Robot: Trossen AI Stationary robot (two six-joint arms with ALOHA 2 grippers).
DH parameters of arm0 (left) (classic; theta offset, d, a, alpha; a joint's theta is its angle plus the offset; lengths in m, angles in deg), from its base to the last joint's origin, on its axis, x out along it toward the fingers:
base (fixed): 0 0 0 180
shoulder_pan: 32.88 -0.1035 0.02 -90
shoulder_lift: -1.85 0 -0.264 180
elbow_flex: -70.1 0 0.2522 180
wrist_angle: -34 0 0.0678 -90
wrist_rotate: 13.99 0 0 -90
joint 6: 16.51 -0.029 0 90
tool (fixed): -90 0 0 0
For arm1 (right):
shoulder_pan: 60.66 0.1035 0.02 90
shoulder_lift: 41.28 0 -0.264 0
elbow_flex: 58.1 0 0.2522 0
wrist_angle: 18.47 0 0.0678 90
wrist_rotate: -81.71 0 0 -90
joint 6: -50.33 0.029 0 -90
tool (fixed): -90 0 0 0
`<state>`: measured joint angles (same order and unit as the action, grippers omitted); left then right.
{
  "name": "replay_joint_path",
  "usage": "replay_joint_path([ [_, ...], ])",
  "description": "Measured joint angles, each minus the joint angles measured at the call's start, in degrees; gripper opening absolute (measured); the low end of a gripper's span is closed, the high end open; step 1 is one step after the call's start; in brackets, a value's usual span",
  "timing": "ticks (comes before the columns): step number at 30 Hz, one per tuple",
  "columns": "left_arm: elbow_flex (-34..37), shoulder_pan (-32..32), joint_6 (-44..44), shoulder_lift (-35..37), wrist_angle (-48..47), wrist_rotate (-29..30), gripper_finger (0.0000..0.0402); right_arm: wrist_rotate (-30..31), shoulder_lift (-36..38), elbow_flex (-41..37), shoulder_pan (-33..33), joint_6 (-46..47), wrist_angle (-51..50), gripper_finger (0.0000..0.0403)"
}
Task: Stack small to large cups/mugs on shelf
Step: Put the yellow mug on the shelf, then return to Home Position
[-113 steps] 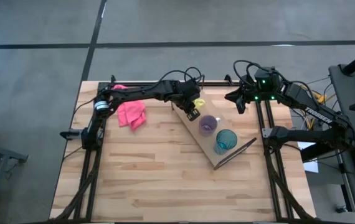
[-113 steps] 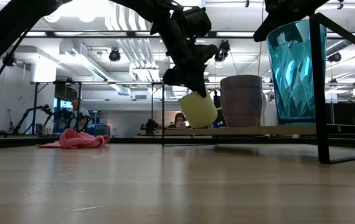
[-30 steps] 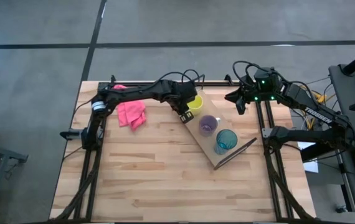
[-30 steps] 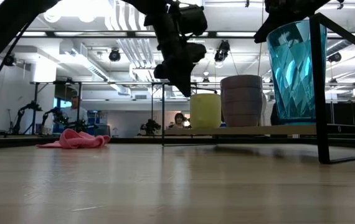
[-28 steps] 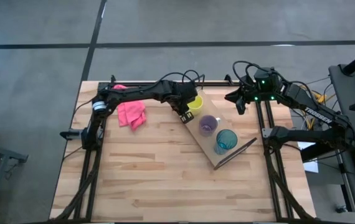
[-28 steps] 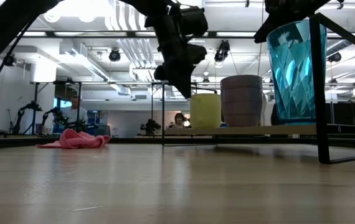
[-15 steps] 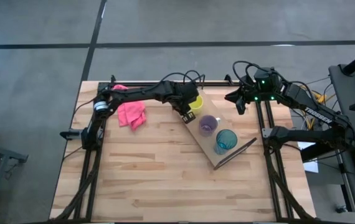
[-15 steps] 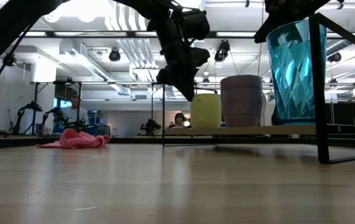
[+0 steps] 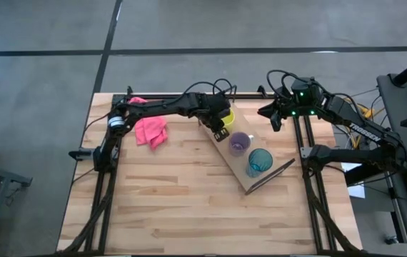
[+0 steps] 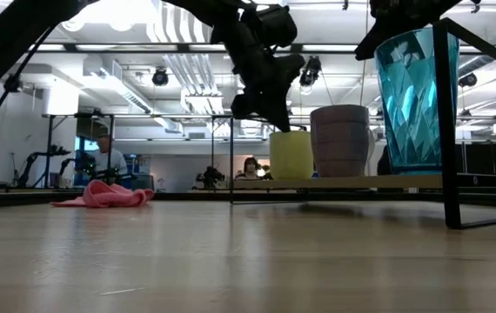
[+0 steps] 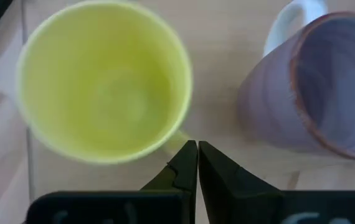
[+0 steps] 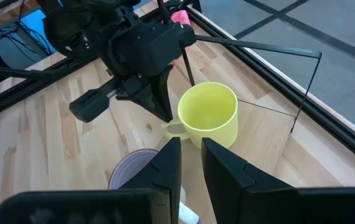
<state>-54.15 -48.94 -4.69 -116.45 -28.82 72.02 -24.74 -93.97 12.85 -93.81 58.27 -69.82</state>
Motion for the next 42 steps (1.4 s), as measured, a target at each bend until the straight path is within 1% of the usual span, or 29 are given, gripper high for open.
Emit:
replay_joint_path([
  [4,-0.8,0.0,0.0,-0.1,2.6,-0.8,0.0,0.0,0.0,0.0,0.0,0.0,0.0,0.0059],
  [9,-0.9,0.0,-0.3,0.0,1.6,-0.5,0.0,0.0,0.0,0.0,0.0,0.0,0.0,0.0059],
  [12,-1.6,0.0,-3.2,0.0,1.6,-0.5,0.0,0.0,0.0,0.0,0.0,0.0,0.0,0.0059],
  [14,-2.6,0.0,-7.5,0.1,1.2,-0.5,0.0,0.0,0.0,0.0,0.0,0.0,0.0,0.0059],
  [17,-5.0,0.0,-16.6,0.3,-1.5,-0.4,0.0,0.0,0.0,0.0,0.0,0.0,0.0,0.0059],
  [20,-7.1,0.0,-29.0,0.4,-5.4,-0.1,0.0,0.0,0.0,0.0,0.0,0.0,0.0,0.0059],
  [24,-8.9,0.3,-48.2,0.4,-11.9,-0.1,0.0,0.0,0.0,0.0,0.0,0.0,0.0,0.0059],
  [30,-8.3,1.8,-65.1,0.4,-13.6,-0.4,0.0,0.0,0.0,0.0,0.0,-0.1,0.0,0.0059],
  [32,-8.3,2.3,-68.8,0.4,-12.8,-0.5,0.0,0.0,0.0,0.0,0.0,-0.5,0.0,0.0059],
  [35,-8.3,2.7,-70.5,0.1,-10.7,-0.5,0.0,0.0,0.0,0.0,0.0,-0.5,0.0,0.0059],
  [40,-8.2,2.7,-70.6,0.1,-10.4,-0.5,0.0,0.0,0.0,0.0,0.0,-0.5,0.0,0.0059],
  [42,-8.2,2.7,-69.0,0.1,-11.3,-0.5,0.0,0.0,0.0,0.0,0.0,-0.5,0.0,0.0059],
])
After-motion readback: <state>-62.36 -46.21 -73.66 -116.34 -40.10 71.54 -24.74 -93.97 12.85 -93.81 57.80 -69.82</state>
